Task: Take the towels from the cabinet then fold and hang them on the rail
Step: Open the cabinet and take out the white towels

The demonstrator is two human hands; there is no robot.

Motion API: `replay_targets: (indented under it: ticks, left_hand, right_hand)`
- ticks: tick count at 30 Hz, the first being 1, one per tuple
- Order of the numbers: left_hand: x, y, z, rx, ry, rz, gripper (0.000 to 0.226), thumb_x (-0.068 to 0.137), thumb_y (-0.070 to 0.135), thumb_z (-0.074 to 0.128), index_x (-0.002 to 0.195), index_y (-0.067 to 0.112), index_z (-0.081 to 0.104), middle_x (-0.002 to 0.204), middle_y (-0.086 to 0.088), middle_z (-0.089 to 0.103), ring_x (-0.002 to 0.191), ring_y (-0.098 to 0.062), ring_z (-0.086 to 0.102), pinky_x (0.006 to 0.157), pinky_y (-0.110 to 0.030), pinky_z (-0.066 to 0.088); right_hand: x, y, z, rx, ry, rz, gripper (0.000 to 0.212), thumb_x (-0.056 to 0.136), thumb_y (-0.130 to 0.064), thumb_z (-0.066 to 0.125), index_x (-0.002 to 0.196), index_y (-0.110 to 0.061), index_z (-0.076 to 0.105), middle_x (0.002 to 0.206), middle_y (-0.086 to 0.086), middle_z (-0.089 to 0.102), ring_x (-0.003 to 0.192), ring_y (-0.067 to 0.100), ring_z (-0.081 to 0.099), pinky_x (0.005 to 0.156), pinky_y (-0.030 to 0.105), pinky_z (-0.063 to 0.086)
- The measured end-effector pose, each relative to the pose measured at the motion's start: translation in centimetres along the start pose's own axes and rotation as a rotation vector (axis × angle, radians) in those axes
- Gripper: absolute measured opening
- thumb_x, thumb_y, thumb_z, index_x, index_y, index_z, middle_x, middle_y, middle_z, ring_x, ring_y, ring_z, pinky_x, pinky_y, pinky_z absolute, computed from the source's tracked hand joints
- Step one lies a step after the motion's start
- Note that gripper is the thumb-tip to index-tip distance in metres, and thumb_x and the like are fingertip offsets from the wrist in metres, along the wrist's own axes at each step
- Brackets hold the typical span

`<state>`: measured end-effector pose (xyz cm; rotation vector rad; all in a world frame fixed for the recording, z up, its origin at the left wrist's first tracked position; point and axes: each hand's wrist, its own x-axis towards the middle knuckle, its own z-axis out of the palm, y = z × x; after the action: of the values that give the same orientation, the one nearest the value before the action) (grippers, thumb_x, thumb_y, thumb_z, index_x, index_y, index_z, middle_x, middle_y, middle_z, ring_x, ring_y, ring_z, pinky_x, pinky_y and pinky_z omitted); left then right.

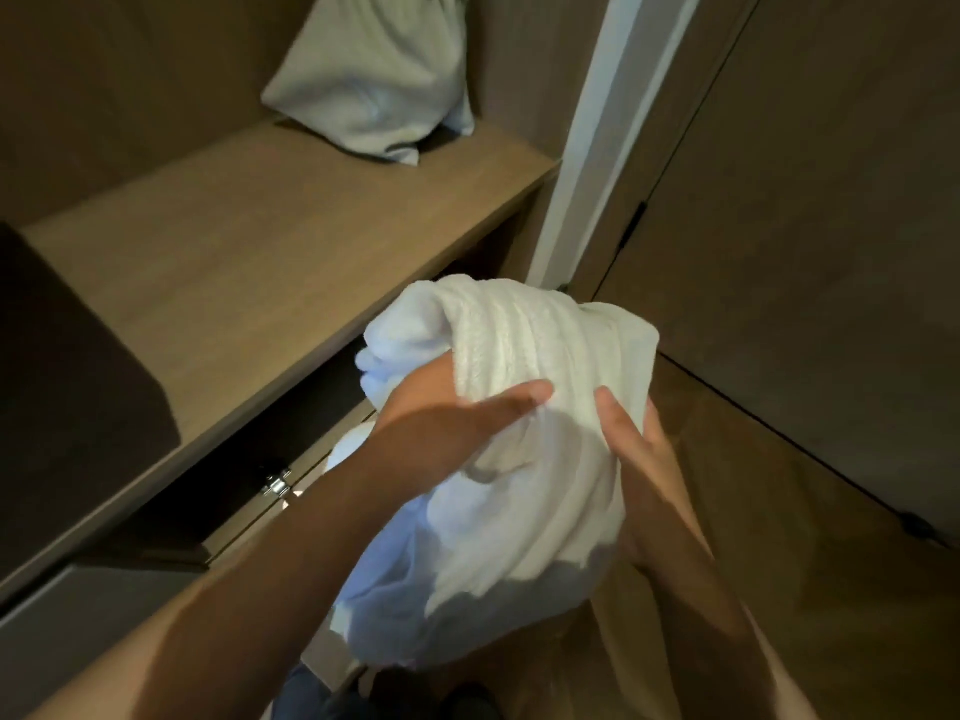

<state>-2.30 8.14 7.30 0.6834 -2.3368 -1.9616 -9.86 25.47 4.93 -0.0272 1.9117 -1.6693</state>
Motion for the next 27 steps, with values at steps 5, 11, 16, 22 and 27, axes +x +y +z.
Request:
replay_targets:
  ticks: [5,11,16,22,27]
  left_hand:
    - [-4.7,9.2,0.1,0.056,0.100,0.095,0.079,0.069,0.066,0.067,0.136,0.028,0.050,0.131,0.010,0.058,0.120,-0.010,0.055,0.103,-0.035,0.044]
    - [-10.9,20.0,-1.3,0.084,0.134,0.357,0.075,0.062,0.068,0.069,0.128,0.035,0.054,0.118,0.024,0.060,0.111,0.004,0.055,0.081,-0.005,0.042]
    - [-17.2,28.3,-3.1,0.135,0.208,0.549,0.075,0.064,0.067,0.067,0.130,0.034,0.056,0.124,0.020,0.062,0.113,0.003,0.056,0.086,-0.010,0.041]
    - [-25.4,37.2,-6.5,0.228,0.307,0.734,0.063,0.063,0.072,0.067,0.119,0.047,0.053,0.105,0.036,0.059,0.096,0.025,0.051,0.072,-0.001,0.039]
    - [-32.5,42.8,-9.9,0.276,0.404,0.905,0.068,0.064,0.072,0.066,0.123,0.039,0.058,0.112,0.029,0.063,0.102,0.017,0.055,0.075,0.001,0.043]
  right_hand:
    - [-6.7,-7.4,-2.0,0.133,-0.010,-0.194,0.075,0.065,-0.062,0.070,0.135,-0.047,0.047,0.113,-0.018,0.068,0.095,0.006,0.071,0.065,0.025,0.058]
    - [-14.3,-16.8,-3.4,0.148,-0.013,-0.423,0.061,0.066,-0.065,0.072,0.122,-0.056,0.050,0.110,-0.023,0.067,0.095,0.003,0.069,0.064,0.022,0.058]
    - [-20.5,-23.7,-3.4,0.209,-0.081,-0.629,0.062,0.066,-0.059,0.072,0.124,-0.052,0.051,0.112,-0.021,0.068,0.100,0.005,0.069,0.067,0.021,0.057]
    - [-28.0,-31.8,-2.4,0.248,-0.178,-0.863,0.055,0.077,-0.044,0.070,0.129,-0.043,0.050,0.116,-0.013,0.069,0.105,0.013,0.069,0.073,0.025,0.058]
    - [-34.0,-38.0,-0.3,0.232,-0.276,-1.041,0.061,0.079,-0.040,0.069,0.136,-0.036,0.047,0.123,-0.007,0.067,0.111,0.018,0.067,0.080,0.030,0.058]
